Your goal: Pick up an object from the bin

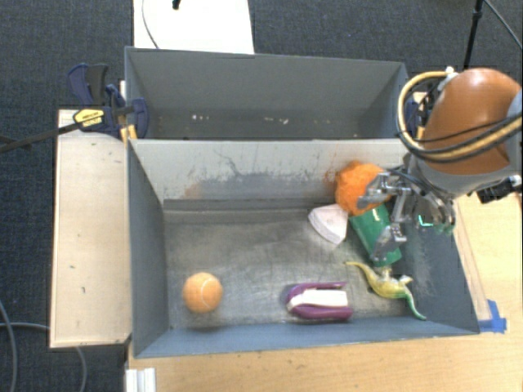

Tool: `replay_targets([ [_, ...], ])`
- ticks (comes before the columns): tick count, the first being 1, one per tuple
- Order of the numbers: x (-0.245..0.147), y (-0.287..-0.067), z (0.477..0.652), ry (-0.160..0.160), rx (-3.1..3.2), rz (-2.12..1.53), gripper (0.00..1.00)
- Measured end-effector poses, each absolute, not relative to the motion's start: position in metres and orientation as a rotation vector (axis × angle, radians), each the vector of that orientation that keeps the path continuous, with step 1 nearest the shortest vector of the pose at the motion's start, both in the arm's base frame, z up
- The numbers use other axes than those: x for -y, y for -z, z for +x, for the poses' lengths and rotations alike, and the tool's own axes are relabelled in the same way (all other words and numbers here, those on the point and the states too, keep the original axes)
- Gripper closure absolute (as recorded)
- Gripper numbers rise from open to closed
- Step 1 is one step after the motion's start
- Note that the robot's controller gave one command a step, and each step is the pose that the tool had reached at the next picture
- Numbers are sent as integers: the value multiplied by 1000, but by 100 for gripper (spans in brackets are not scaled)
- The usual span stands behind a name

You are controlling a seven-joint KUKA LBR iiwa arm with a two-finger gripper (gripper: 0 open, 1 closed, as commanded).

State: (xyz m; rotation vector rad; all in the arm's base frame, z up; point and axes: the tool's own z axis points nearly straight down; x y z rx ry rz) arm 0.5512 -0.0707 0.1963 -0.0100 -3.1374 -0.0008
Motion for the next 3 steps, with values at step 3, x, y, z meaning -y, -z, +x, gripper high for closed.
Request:
replay_targets([
  [3,137,-138,486,-1,3140,-56,0],
])
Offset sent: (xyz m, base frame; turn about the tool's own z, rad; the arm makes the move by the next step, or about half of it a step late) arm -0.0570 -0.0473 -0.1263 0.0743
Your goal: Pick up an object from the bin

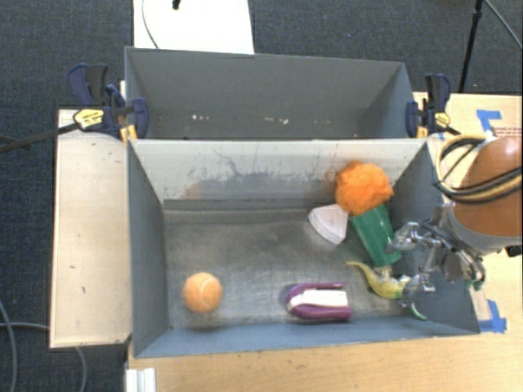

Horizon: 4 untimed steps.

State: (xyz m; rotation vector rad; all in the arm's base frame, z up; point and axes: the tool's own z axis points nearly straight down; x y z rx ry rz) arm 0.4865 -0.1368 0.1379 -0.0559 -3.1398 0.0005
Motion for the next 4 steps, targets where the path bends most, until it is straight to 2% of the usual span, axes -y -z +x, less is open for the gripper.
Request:
replay_targets([
  [1,136,-130,486,1,3137,162,0],
  [2,143,-81,486,13,3141,-88,0],
  [3,148,-72,492,7,3135,283,100],
  [4,148,-72,492,7,3135,283,100],
])
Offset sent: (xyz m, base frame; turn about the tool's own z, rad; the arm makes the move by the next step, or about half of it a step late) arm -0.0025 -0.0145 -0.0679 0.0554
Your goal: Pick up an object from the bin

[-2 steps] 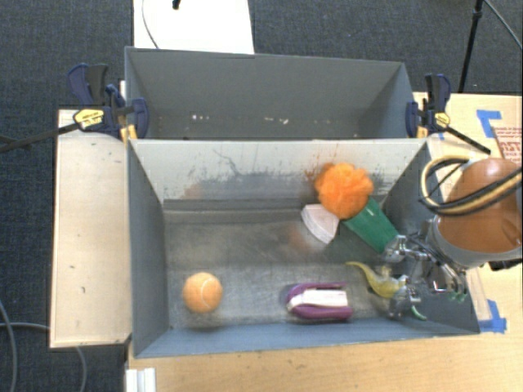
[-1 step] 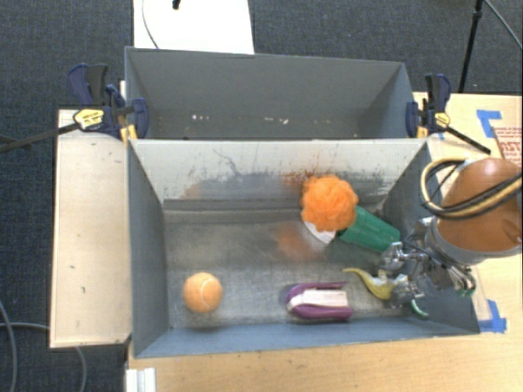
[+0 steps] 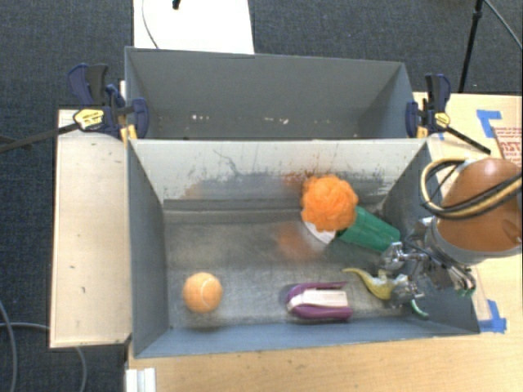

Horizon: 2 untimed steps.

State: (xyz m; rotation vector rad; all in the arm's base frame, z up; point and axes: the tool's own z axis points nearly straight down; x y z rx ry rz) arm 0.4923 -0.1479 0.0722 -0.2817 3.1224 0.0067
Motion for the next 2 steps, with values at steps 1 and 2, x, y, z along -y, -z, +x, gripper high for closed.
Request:
replay_targets([
  [1,148,-72,492,-7,-3122,-283,100],
  [2,147,-76,491,-8,-3126,-285,100],
])
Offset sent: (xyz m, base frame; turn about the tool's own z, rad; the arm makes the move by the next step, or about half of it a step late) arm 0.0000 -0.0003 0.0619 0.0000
